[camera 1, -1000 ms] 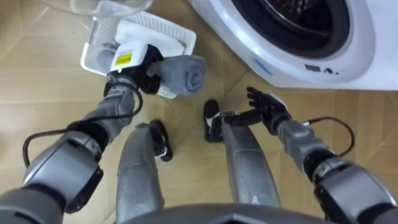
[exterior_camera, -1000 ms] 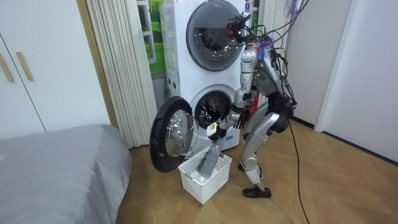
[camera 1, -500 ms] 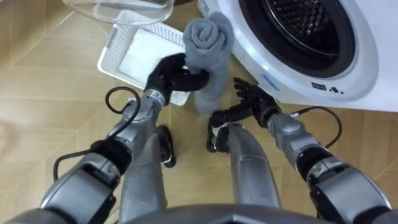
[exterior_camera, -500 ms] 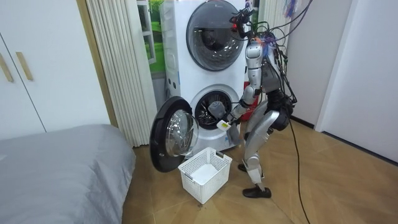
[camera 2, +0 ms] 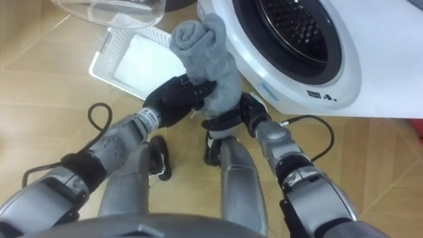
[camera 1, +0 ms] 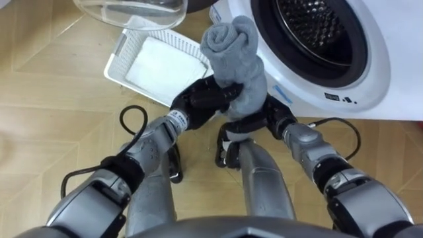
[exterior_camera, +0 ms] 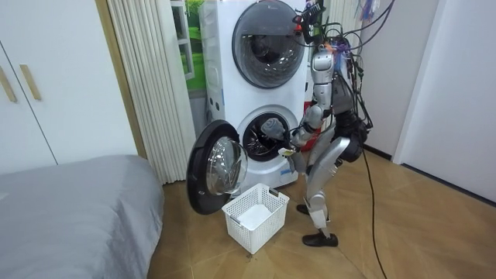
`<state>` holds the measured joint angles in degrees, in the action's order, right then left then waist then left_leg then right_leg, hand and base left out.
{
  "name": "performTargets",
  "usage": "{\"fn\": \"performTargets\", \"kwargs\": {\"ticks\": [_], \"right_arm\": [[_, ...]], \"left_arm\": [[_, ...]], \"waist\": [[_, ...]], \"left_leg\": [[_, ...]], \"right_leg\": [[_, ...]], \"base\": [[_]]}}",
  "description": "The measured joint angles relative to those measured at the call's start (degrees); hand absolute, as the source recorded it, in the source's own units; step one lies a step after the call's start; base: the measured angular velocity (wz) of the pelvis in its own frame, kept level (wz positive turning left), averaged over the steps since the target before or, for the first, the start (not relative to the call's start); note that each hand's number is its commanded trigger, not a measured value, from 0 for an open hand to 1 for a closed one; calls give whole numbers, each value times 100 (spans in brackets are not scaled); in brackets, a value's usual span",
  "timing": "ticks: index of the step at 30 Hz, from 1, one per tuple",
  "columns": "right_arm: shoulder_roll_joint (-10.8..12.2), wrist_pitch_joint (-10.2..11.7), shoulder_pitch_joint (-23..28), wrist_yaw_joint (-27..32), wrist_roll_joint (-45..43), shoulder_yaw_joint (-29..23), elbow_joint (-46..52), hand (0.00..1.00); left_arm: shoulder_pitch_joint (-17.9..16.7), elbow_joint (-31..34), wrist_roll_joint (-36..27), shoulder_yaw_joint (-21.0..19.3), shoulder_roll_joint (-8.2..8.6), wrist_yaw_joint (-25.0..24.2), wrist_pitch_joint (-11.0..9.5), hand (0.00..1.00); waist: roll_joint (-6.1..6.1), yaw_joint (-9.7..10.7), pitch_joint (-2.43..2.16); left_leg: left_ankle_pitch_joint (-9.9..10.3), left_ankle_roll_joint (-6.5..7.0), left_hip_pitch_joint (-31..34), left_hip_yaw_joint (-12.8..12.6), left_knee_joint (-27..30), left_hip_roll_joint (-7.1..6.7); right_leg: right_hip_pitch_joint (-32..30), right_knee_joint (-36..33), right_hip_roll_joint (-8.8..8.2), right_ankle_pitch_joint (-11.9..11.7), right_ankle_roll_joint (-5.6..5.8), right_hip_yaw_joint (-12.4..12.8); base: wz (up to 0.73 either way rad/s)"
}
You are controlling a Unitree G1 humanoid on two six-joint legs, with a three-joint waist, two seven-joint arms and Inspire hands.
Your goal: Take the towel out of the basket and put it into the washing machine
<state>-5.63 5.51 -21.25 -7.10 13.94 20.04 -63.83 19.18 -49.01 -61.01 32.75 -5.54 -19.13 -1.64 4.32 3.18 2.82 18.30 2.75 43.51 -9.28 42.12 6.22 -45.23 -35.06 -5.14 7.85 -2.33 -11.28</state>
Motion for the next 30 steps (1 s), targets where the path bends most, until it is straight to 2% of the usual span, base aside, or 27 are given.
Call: {"fn": "performTargets", "kwargs": {"ticks": [1, 5, 9, 11, 13, 14, 18, 19, 20, 23, 26, 30], "right_arm": [[14, -9, 6, 13, -8, -5, 0, 100], [55, -11, -1, 84, -49, -7, 14, 100], [77, -14, 23, 154, -50, -5, 41, 100], [82, -20, 98, 232, -104, -4, 180, 100], [79, -10, 122, 315, -113, -5, 229, 100], [79, -10, 123, 332, -110, -4, 226, 100], [105, -7, 169, 383, -101, -2, 218, 100], [102, -6, 190, 391, -95, -13, 217, 100], [102, -8, 214, 391, -90, -54, 224, 100], [102, -32, 260, 391, -81, -106, 227, 100], [89, -136, 332, 404, -77, -128, 223, 100], [77, -298, 330, 470, 59, -290, 113, 100]], "left_arm": [[-2, 0, -69, 7, 8, 0, 21, 100], [5, 61, -241, 7, 20, 0, 49, 100], [23, 62, -268, -4, 119, 1, 53, 100], [22, 73, -316, -22, 154, 2, 55, 100], [20, 88, -447, -31, 158, 2, 57, 100], [20, 88, -471, -32, 158, 2, 61, 100], [-11, 92, -606, -60, 173, 2, 77, 100], [-25, 92, -613, -72, 186, 2, 89, 59], [-42, 92, -613, -98, 193, 2, 111, 0], [-95, 92, -649, -111, 194, 2, 172, 0], [-199, 91, -738, -112, 197, 2, 222, 0], [-308, 89, -1460, -127, 229, -113, 270, 0]], "waist": [[9, 21, -9], [11, 152, -22], [2, 151, -35], [-10, 126, -62], [-28, 127, -125], [-27, 123, -142], [-28, 110, -148], [-29, 106, -147], [-30, 108, -147], [-44, 73, -138], [-60, -60, -128], [-188, -291, -80]], "left_leg": [[-19, -11, -20, 10, -43, 0], [-32, -20, -20, 29, -74, 4], [-35, -25, -24, 46, -80, 6], [-40, -34, -26, 57, -89, 22], [-50, -45, -36, 59, -105, 25], [-56, -48, -46, 56, -118, 25], [-93, -72, -253, 45, -237, 12], [-97, -75, -284, 44, -248, 11], [-101, -81, -294, 43, -258, 12], [-103, -85, -295, 37, -263, 20], [-105, -91, -285, 30, -279, 37], [-114, -100, -209, 67, -298, 32]], "right_leg": [[29, 40, 9, -10, -6, -11], [52, 51, 35, -14, -14, -36], [80, 118, 60, -33, -21, -54], [103, 166, 105, -66, -15, -32], [118, 233, 115, -89, -23, -36], [125, 237, 115, -94, -25, -35], [308, 337, 122, -113, -38, -28], [334, 338, 123, -113, -38, -29], [341, 339, 124, -114, -39, -28], [337, 342, 126, -118, -47, -24], [331, 380, 122, -129, -65, -32], [295, 432, 118, -151, -76, -127]], "base": [[3], [2], [0], [-4], [0], [0], [0], [0], [0], [0], [-1], [3]]}}
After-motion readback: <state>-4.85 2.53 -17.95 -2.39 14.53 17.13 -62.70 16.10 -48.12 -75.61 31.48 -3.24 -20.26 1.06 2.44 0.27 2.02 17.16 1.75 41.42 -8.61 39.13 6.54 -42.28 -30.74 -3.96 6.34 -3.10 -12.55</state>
